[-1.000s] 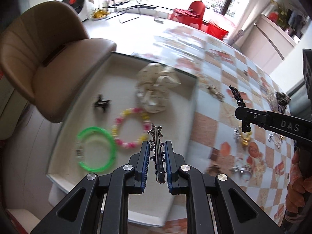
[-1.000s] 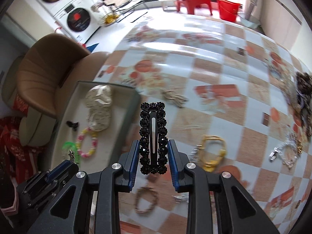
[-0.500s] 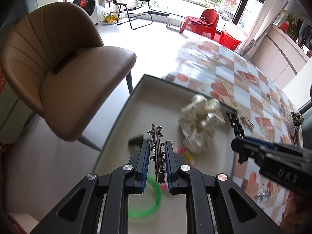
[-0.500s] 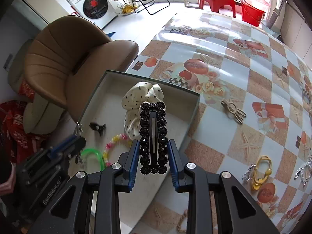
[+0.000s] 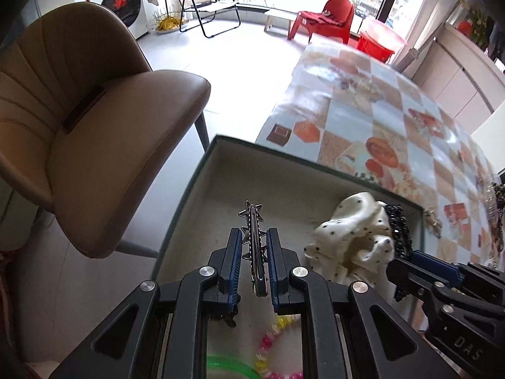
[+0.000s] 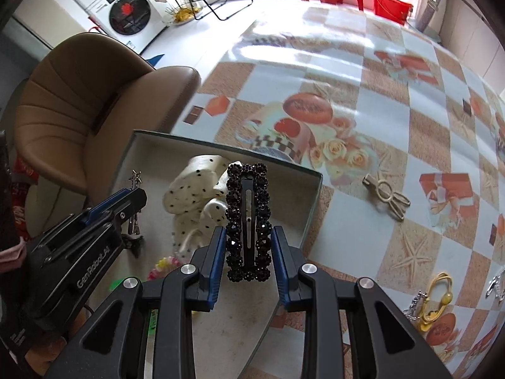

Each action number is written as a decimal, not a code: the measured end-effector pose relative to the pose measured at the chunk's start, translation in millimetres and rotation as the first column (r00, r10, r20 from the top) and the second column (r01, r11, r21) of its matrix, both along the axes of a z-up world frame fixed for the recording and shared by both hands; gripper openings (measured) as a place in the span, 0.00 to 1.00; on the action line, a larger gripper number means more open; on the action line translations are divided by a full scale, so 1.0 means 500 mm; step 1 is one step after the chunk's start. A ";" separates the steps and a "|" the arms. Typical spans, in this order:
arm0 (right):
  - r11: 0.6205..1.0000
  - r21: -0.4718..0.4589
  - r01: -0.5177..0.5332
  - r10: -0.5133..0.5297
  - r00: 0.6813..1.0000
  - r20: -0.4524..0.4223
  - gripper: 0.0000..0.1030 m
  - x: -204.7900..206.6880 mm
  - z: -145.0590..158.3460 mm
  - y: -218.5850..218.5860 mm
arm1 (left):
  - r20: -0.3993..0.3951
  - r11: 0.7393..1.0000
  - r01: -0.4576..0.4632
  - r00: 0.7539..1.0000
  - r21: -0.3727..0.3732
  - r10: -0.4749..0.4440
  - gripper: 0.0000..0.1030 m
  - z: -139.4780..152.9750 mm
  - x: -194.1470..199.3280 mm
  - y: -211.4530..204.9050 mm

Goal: Organize jewelry
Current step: 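Carry both clips over the white tray and open both tools to release them, then withdraw both open tools from the tray back over the table, then grasp the tan braided bracelet with the left tool while the right grasps the yellow hair tie, then carry the braided bracelet and yellow hair tie into the tray and open both tools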

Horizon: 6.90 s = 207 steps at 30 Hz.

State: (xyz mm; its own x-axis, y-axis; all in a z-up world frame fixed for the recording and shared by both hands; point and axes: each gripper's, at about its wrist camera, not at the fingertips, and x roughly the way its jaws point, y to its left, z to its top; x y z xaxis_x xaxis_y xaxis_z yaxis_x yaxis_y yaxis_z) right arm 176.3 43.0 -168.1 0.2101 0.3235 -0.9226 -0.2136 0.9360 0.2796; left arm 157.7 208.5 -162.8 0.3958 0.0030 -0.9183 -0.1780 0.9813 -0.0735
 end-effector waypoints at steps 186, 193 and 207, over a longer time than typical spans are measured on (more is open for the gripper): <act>0.981 0.098 -0.169 0.163 0.984 0.069 0.04 -0.174 0.116 -0.046 | 0.004 0.984 -0.076 0.997 -0.163 0.077 0.14 0.096 -0.359 -0.010; 0.969 0.082 -0.232 0.228 0.972 0.051 0.04 -0.156 0.088 0.039 | 0.000 0.988 -0.078 0.997 -0.135 0.078 0.14 0.054 -0.321 0.031; 0.971 0.015 -0.240 0.240 0.971 -0.022 0.04 -0.123 -0.005 0.097 | -0.041 0.995 -0.053 0.998 -0.087 0.049 0.14 -0.005 -0.278 0.028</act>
State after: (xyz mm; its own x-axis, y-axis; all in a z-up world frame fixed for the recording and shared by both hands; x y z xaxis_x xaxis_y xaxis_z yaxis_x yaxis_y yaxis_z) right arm 114.8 91.6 -170.4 0.1036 0.3729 -0.9221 -0.4247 0.8549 0.2980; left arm 18.5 222.3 -165.4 0.3610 -0.0590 -0.9307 -0.2319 0.9610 -0.1509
